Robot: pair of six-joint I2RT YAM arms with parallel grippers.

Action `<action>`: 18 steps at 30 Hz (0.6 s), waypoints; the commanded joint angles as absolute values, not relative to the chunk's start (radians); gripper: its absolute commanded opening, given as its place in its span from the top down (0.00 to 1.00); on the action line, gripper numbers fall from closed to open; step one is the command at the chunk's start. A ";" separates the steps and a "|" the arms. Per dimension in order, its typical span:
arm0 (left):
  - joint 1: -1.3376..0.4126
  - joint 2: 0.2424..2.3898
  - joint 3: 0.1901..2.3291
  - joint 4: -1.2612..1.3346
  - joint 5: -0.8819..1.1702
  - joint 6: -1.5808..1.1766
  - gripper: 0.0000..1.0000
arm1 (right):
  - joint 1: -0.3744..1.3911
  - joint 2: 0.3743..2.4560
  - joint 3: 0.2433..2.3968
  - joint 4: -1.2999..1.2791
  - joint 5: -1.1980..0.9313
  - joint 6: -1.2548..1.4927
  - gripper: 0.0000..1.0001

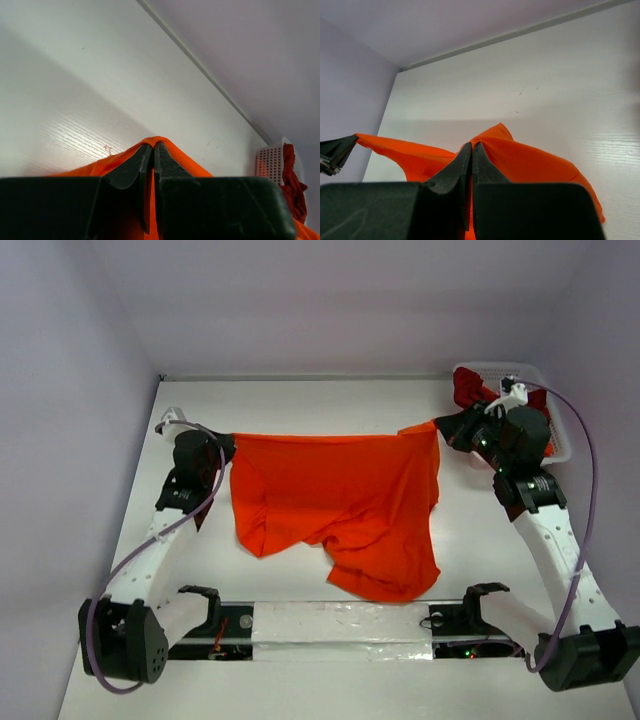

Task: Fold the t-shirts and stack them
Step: Flatten out the tshirt

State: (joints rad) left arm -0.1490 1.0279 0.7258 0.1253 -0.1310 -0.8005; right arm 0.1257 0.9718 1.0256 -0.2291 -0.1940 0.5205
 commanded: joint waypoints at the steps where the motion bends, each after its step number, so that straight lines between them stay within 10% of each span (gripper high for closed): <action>1: -0.146 1.087 0.819 0.199 -0.193 -0.830 1.00 | 0.129 1.029 1.111 -0.123 -0.176 0.512 1.00; 18: -0.127 1.523 1.107 0.144 -0.190 -0.788 1.00 | 0.129 1.428 1.284 -0.153 -0.170 0.518 1.00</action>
State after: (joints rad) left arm -0.1474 1.4773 1.0412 0.1299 -0.1879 -0.8082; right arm 0.1257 1.4010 1.2068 -0.1711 -0.1902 0.5205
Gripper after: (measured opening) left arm 0.006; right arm 0.023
